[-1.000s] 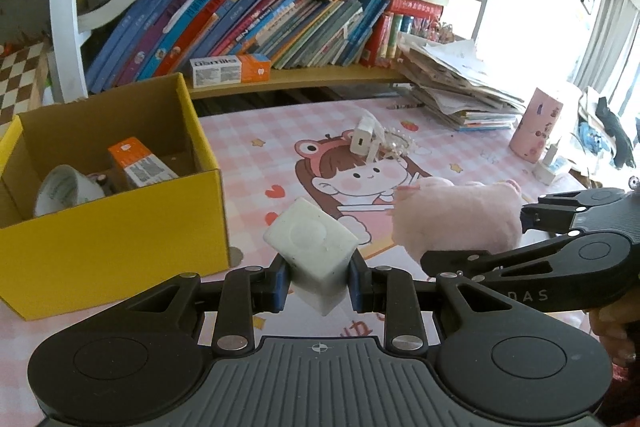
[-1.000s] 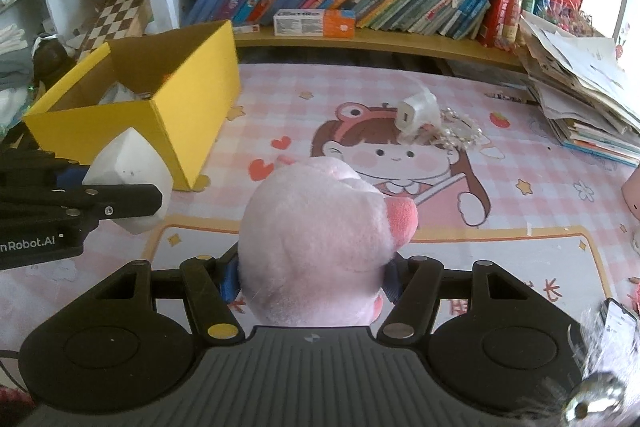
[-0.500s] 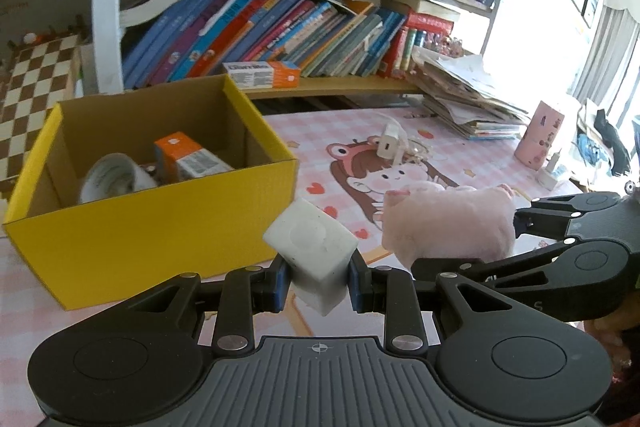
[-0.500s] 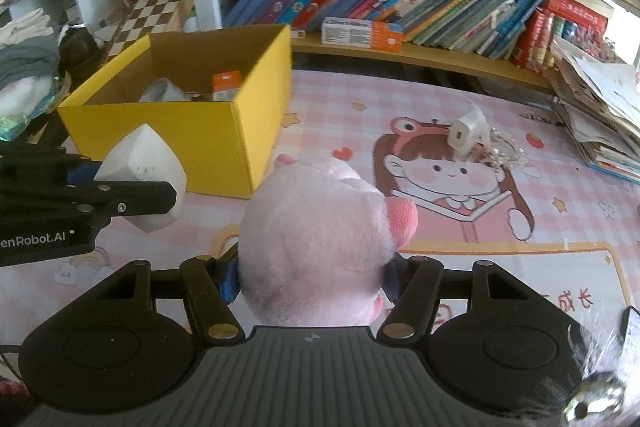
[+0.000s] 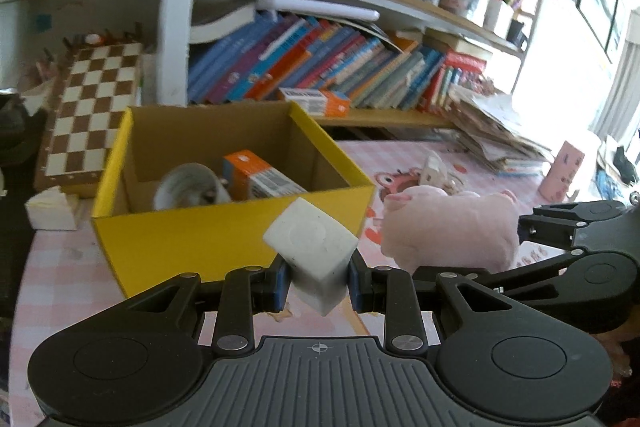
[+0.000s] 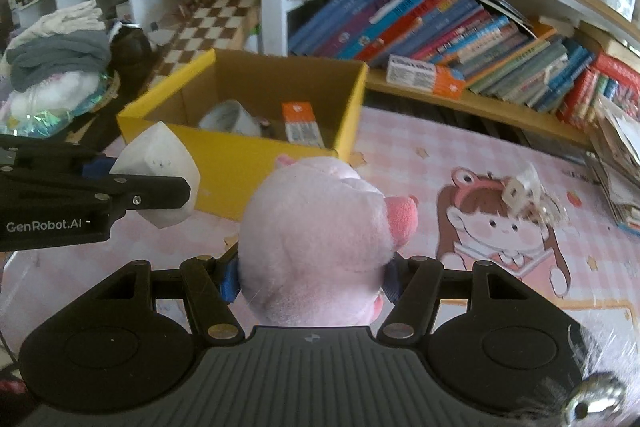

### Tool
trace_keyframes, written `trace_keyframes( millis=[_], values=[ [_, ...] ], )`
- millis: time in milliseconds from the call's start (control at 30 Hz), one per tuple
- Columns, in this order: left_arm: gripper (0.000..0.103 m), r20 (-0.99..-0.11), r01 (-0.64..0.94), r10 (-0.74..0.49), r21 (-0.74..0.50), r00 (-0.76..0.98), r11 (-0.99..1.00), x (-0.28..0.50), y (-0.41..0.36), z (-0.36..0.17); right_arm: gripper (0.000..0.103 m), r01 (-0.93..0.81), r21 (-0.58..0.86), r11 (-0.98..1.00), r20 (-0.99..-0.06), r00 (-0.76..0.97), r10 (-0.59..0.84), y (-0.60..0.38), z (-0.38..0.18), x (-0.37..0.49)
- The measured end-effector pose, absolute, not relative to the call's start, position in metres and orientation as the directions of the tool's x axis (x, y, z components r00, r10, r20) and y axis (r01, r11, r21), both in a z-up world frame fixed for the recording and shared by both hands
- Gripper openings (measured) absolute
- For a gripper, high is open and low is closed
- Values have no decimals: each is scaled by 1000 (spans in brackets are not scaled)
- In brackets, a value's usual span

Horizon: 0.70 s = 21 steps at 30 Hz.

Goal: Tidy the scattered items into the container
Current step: 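Lift the white cube and pink plush and carry both toward the yellow box, then lower the white cube and pink plush into the yellow box and open both tools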

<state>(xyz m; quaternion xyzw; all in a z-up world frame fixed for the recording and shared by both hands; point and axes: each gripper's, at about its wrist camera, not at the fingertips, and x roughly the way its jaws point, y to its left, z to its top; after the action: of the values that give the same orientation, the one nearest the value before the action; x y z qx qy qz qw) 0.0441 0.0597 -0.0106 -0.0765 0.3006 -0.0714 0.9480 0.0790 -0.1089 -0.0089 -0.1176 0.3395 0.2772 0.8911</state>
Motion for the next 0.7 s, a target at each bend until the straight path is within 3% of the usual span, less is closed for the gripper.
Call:
trace_keyframes(
  millis=[700],
  values=[
    [27,-453,12,-77,-145,888,989,95,114,18,62,-622,-90,778,-598,658,457,-62,35,140]
  ],
)
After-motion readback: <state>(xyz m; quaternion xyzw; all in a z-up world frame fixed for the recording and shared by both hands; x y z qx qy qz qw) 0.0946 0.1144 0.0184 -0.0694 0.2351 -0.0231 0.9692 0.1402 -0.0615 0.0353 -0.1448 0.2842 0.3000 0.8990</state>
